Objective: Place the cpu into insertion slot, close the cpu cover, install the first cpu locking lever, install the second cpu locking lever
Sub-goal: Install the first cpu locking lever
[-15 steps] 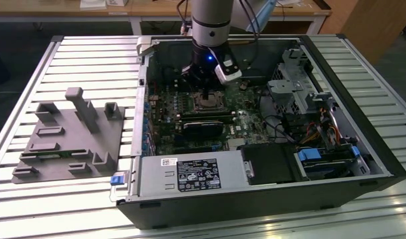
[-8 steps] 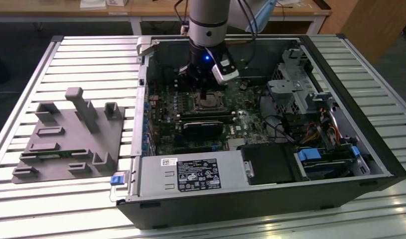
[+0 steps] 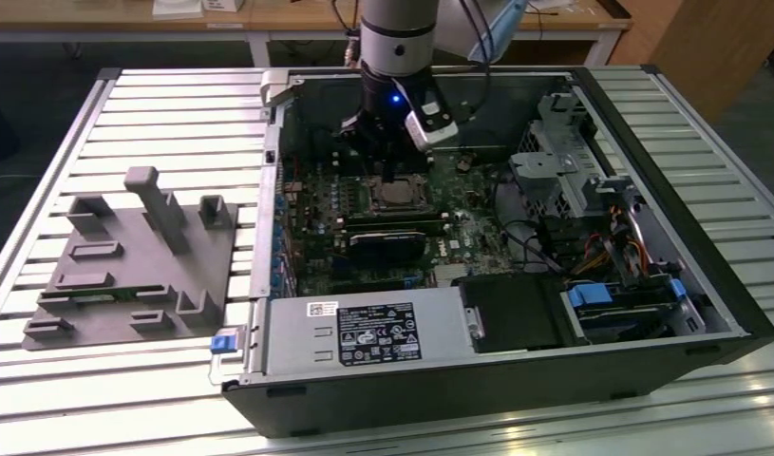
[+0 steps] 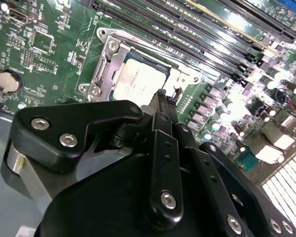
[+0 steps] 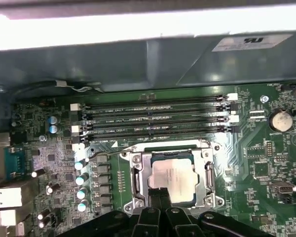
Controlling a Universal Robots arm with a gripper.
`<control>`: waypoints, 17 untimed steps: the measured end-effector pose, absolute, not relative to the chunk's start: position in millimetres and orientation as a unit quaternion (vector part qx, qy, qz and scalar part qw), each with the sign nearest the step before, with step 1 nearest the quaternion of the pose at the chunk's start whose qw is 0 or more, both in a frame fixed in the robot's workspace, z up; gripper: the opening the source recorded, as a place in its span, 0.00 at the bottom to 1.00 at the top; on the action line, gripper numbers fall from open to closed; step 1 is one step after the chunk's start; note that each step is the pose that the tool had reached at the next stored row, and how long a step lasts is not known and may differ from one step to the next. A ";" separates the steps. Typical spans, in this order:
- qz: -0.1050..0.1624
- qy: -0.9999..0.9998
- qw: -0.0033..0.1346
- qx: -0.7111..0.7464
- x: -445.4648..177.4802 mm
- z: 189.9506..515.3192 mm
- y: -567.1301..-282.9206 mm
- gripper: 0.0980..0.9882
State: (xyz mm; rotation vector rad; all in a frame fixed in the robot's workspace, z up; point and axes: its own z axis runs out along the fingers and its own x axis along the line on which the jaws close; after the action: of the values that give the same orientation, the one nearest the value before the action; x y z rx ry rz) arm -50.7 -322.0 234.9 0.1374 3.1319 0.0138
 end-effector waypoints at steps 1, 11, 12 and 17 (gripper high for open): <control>0.004 0.999 0.003 0.044 -50.7 236.9 -322.0 0.01; 0.005 0.999 0.004 0.044 -50.9 249.5 -321.9 0.01; 0.004 0.999 0.005 0.044 -51.6 249.7 -322.0 0.01; 0.005 0.999 0.009 0.044 -60.6 249.6 -322.0 0.01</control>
State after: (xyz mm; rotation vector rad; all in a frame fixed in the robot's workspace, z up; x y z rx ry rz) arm -60.6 -322.0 249.6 0.1367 3.1207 0.0146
